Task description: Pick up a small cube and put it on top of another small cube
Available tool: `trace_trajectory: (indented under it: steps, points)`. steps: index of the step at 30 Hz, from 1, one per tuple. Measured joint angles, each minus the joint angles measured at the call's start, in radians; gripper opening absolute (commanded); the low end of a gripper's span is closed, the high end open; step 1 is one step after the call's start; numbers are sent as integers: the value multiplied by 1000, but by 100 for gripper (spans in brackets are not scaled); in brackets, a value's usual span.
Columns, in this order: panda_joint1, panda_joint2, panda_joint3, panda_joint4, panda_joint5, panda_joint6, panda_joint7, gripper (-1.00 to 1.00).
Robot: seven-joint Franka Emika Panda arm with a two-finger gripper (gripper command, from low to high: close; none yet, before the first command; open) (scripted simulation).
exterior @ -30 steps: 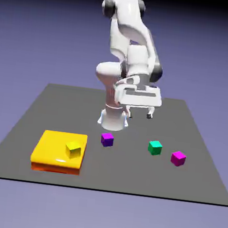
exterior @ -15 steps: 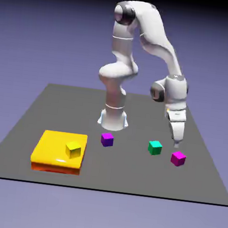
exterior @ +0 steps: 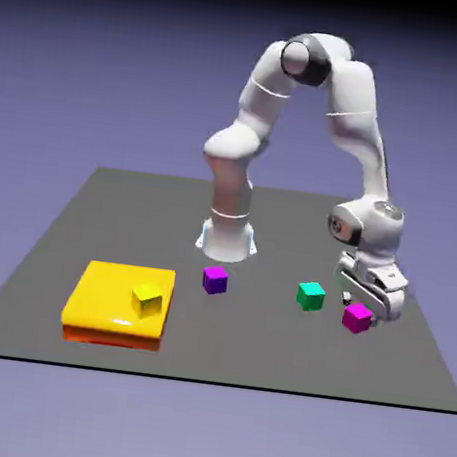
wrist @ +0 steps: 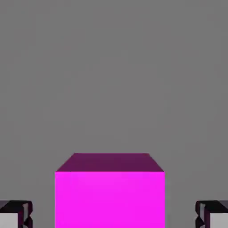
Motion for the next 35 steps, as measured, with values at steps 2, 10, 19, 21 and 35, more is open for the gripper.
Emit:
trace_trajectory:
  steps: [2,10,19,21,35]
  points:
    - [18,-36,-23,-8,-20,-29,15,-100]
    - [-12,-275,-246,-33,-171,-233,115,-100]
    - [-364,-460,-567,3,-330,-424,194,-100]
    - [-431,-501,-638,11,-366,-467,211,-100]
    - [-605,-331,-644,-17,-139,-336,34,100]
